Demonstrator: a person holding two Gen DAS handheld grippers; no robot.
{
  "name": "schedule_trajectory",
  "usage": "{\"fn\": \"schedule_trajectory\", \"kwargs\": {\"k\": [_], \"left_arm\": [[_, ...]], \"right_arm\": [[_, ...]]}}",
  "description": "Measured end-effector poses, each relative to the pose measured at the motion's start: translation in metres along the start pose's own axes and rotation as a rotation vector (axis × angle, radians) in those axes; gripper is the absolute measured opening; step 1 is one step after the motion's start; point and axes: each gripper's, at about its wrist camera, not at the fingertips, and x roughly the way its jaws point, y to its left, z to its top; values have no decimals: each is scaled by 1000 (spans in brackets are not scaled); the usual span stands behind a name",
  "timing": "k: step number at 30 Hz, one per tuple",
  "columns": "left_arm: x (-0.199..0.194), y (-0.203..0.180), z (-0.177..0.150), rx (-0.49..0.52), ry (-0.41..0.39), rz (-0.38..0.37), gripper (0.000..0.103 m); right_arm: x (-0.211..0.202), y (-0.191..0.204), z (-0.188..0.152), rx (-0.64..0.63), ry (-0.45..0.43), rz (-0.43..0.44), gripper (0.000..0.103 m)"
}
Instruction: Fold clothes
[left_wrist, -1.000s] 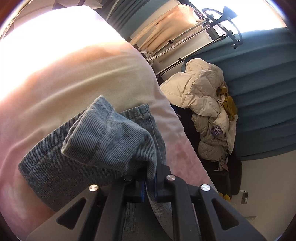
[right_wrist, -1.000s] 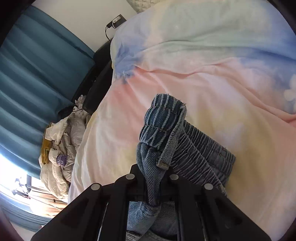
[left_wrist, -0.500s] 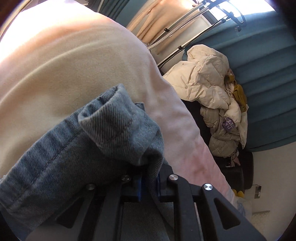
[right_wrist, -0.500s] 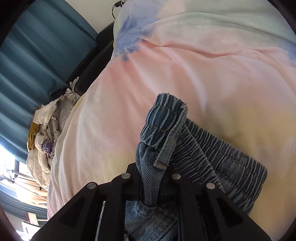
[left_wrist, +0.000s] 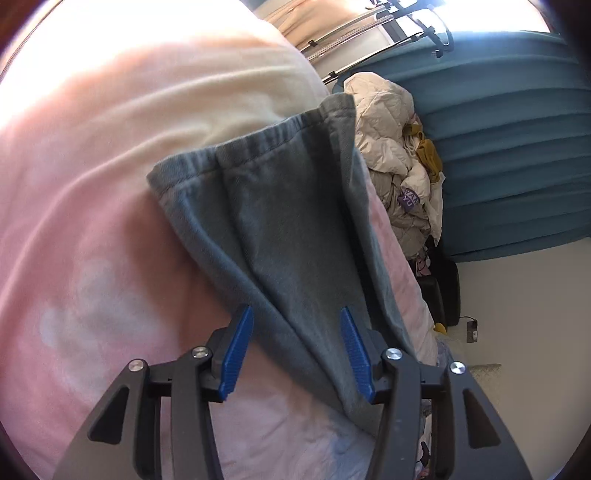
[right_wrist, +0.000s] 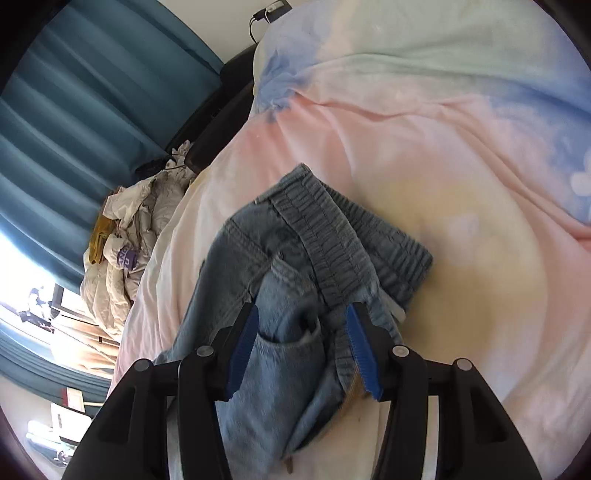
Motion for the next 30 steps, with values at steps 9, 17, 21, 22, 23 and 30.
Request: {"fn": "schedule_trajectory", "kwargs": {"k": [9,17,21,22,23,30], "left_arm": [[58,15,-18,-153,84,-82,51],[88,-1,-7,-136,-2,-129,50],[91,-15,-7,-60,-70,-44,16],[91,-19,-8,-40,-83,-21,13],[90,-21,-9,-32,-90,-12,11],[51,-49,-33,55,-182,-43,10]], "right_arm": [[11,-41,-50,144,151,81,51],[56,-39,-47,215,155,211,53],[67,-29,-47,166,114,151,47],[64,-25,-48,142,96,118,37],[61,-21,-48,120,77,92,31],[5,-4,-40,34,-31,120,15]]}}
